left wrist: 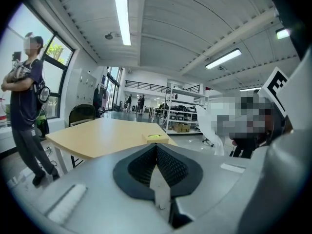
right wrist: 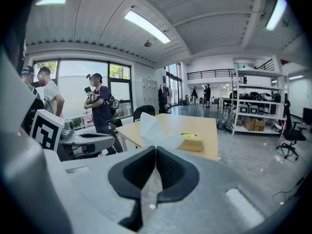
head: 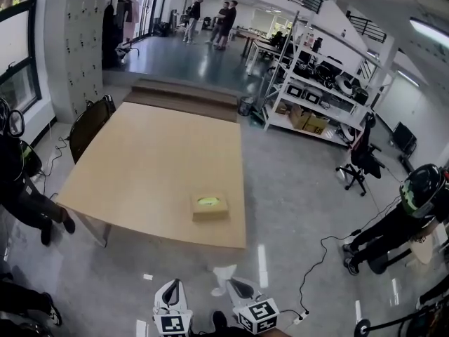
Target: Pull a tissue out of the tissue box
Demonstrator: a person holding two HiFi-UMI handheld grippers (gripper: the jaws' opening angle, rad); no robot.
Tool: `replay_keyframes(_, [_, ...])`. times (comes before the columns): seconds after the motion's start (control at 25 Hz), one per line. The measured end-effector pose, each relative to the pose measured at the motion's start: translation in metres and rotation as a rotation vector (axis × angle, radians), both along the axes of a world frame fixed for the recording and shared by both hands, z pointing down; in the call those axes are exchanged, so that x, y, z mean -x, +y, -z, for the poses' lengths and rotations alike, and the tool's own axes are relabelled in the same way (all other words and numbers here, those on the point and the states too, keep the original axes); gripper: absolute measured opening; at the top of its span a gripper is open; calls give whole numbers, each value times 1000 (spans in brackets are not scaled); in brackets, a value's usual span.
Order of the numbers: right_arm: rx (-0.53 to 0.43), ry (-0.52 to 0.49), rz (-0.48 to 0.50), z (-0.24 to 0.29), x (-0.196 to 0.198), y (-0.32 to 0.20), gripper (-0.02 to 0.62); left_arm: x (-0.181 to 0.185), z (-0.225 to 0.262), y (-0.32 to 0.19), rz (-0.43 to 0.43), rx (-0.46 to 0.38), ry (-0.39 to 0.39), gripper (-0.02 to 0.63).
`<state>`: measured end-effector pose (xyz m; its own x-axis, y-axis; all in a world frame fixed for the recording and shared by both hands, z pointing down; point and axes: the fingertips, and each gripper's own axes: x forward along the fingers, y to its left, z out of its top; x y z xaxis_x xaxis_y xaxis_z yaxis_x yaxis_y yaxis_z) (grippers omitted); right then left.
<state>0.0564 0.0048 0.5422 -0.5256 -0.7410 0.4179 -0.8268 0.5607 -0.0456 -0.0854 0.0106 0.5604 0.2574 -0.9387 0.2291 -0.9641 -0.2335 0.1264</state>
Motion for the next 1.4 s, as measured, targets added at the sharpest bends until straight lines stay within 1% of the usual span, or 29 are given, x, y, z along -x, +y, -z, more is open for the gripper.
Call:
replay_keyframes(0.12, [-3, -3, -3, 1, -1, 7, 3, -5, 3, 7, -17, -8, -8, 18])
replay_keyframes(0.32, [-12, -21, -9, 3, -6, 14, 3, -11, 11, 9, -17, -21, -10, 18])
replay_keyframes(0.52, [-21, -39, 12, 5, -17, 24, 2, -27, 19, 14, -17, -34, -32, 18])
replay_keyframes(0.76, [-47, -36, 38, 6, -30, 28, -3, -44, 19, 17, -1, -28, -42, 18])
replay_keyframes(1.12, [-71, -59, 18, 7, -56, 25, -3, -59, 18, 19, 23, -20, -51, 18])
replay_keyframes(1.4, [-73, -61, 4, 9, -69, 27, -3, -68, 22, 20, 39, 15, -43, 18])
